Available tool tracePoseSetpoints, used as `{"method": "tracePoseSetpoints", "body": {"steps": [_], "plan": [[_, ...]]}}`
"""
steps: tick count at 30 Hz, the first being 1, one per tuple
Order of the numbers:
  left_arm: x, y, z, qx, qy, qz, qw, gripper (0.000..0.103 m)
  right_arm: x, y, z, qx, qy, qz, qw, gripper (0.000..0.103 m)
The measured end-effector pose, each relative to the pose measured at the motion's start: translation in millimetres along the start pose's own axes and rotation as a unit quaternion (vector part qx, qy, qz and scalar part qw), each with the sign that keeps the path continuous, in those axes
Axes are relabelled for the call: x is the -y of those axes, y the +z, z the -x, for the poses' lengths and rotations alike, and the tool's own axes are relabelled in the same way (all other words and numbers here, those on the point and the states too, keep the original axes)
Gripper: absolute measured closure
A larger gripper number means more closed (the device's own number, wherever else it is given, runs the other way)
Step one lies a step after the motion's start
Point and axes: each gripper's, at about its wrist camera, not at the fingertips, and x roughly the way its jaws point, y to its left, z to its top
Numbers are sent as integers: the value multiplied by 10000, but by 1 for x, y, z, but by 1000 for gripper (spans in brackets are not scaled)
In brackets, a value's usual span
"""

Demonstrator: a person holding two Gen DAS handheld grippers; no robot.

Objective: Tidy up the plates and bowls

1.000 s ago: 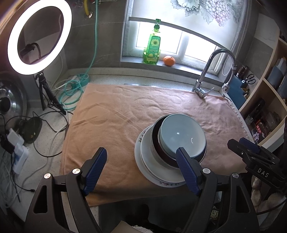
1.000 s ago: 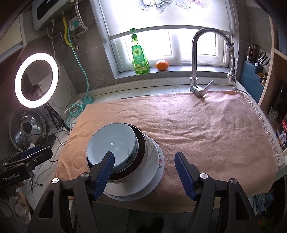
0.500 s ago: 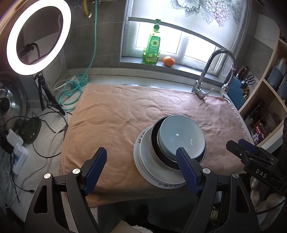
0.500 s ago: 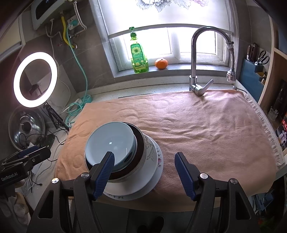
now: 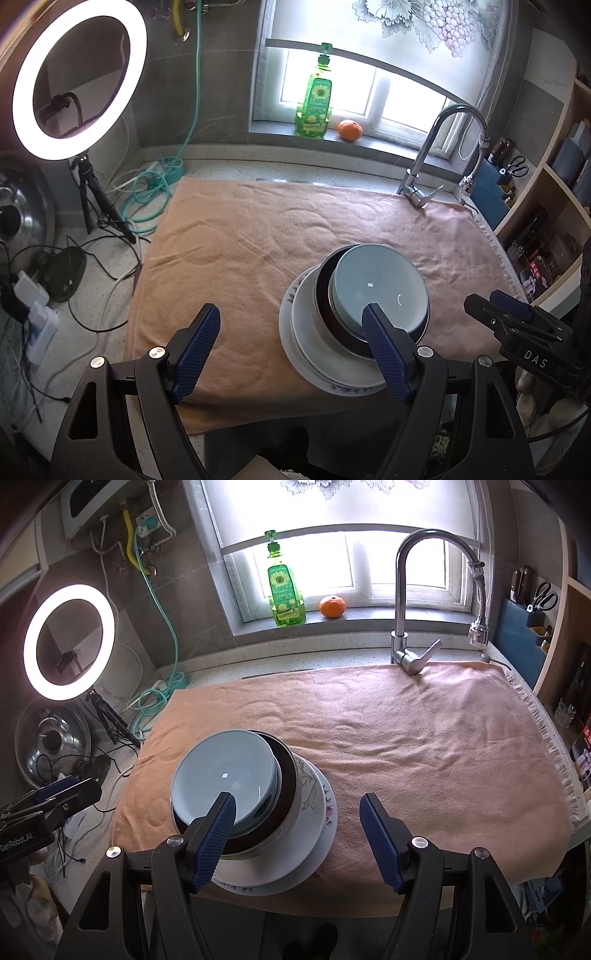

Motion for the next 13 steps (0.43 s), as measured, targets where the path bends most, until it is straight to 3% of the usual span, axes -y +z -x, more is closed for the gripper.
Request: {"method": "tracePoseSetpoints", "body": {"steps": [13], "plan": [[-1, 0, -11, -98, 5, -67, 9999, 24, 8, 1, -12, -173, 18, -198, 9997, 37]]}}
